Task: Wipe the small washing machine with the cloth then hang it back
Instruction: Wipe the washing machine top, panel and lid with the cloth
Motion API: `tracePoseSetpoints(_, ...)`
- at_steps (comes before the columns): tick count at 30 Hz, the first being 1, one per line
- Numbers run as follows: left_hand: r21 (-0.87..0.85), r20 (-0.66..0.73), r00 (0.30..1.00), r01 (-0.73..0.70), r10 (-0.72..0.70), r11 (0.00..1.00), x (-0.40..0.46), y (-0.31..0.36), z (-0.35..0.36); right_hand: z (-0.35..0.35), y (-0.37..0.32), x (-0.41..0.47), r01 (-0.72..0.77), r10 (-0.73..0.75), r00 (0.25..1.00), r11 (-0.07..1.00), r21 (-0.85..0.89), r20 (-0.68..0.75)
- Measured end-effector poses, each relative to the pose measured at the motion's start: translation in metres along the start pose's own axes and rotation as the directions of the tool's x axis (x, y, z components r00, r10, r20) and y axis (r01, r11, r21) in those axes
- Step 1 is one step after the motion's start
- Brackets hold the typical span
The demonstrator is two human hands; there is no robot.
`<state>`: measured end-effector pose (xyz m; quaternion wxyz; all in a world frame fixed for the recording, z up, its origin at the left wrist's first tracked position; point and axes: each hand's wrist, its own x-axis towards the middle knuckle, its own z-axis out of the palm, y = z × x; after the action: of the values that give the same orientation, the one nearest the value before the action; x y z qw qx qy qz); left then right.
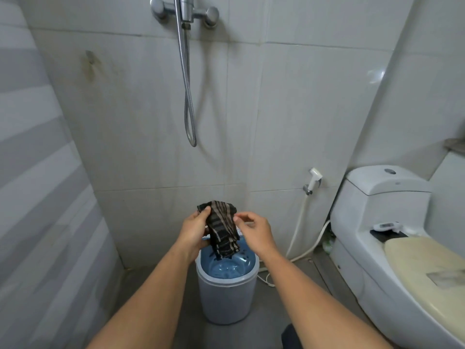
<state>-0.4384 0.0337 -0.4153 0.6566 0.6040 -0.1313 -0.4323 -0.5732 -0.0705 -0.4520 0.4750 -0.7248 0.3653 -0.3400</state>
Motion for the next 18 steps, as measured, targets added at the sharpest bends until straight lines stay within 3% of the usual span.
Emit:
tracePoseSetpoints(3, 0.054, 0.075, 0.996, 0.038, -0.042, 0.998, -0.003, 0.007, 0.012, 0.006, -0.002, -0.009, -0.107, 0.079, 0.974, 0.986, 0.128, 0.212)
tracePoseSetpoints(6, 0.057, 0.149, 0.985, 0.079, -0.087, 0.995, -0.003, 0.011, 0.015, 0.006, 0.0, -0.012, -0.214, 0.174, 0.971, 0.939, 0.268, 0.165)
tracePoseSetpoints(9, 0.164, 0.032, 0.999, 0.016, -0.021, 0.986, -0.002, 0.007, 0.013, 0.002, 0.001, -0.013, -0.386, 0.349, 0.922, 0.794, 0.47, 0.168)
tracePoseSetpoints(12, 0.34, -0.149, 0.986, -0.018, 0.073, 0.94, -0.001, -0.002, 0.011, -0.002, 0.002, -0.016, -0.469, 0.403, 0.882, 0.702, 0.535, 0.245)
tracePoseSetpoints(15, 0.244, -0.089, 0.994, 0.086, -0.066, 0.966, -0.008, -0.008, 0.013, -0.001, 0.003, -0.017, -0.503, 0.396, 0.864, 0.664, 0.553, 0.311)
tracePoseSetpoints(18, 0.164, -0.005, 0.996, 0.088, -0.088, 0.982, -0.011, -0.011, 0.014, 0.005, 0.004, -0.016, -0.529, 0.376, 0.847, 0.665, 0.528, 0.376)
